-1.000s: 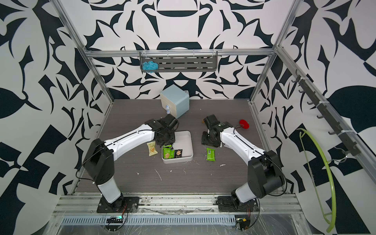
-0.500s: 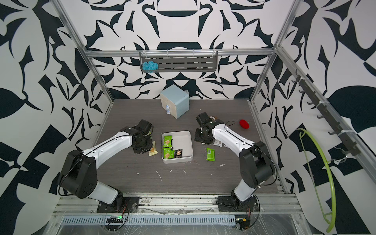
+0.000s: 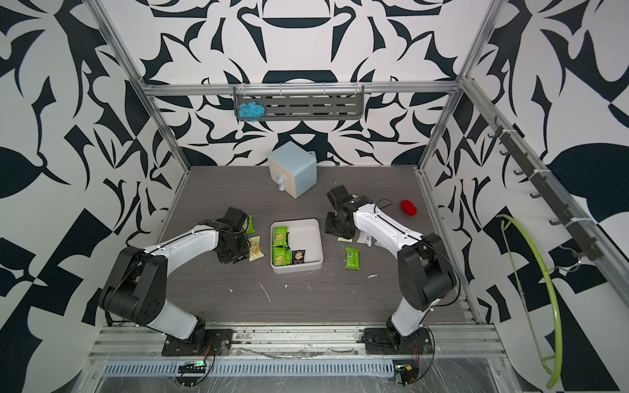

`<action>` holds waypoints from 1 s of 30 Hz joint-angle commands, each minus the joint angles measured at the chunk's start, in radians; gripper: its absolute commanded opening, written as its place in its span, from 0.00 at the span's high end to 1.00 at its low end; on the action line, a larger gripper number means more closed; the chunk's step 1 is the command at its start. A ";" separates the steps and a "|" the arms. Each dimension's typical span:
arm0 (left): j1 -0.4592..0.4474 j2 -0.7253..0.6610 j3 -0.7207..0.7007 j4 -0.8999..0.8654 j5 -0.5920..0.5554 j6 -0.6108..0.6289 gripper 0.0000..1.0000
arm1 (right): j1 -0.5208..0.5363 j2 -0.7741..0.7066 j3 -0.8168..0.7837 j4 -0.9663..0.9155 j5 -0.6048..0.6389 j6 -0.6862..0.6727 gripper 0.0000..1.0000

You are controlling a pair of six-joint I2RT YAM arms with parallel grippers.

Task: Take the cookies out of the storage box
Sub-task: Place the cookie at the center of the board.

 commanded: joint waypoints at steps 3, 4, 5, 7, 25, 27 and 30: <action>0.003 0.018 -0.019 0.020 0.009 0.028 0.50 | 0.003 -0.049 0.024 -0.031 0.035 0.012 0.49; 0.004 0.019 -0.022 0.021 0.006 0.028 0.48 | 0.003 -0.051 0.022 -0.029 0.037 0.012 0.49; 0.004 0.020 -0.022 0.021 0.007 0.029 0.46 | 0.004 -0.050 0.026 -0.029 0.035 0.013 0.49; 0.004 0.019 -0.013 0.006 0.004 0.031 0.39 | 0.003 -0.045 0.036 -0.037 0.030 0.012 0.49; -0.138 -0.221 0.160 -0.103 -0.031 -0.097 0.25 | 0.006 -0.080 -0.012 0.002 0.002 -0.017 0.49; -0.195 -0.203 0.185 -0.102 -0.046 -0.128 0.25 | 0.006 -0.087 -0.021 0.005 0.002 -0.024 0.49; -0.287 -0.155 0.221 -0.097 -0.061 -0.171 0.25 | 0.003 -0.107 -0.049 0.014 0.001 -0.031 0.49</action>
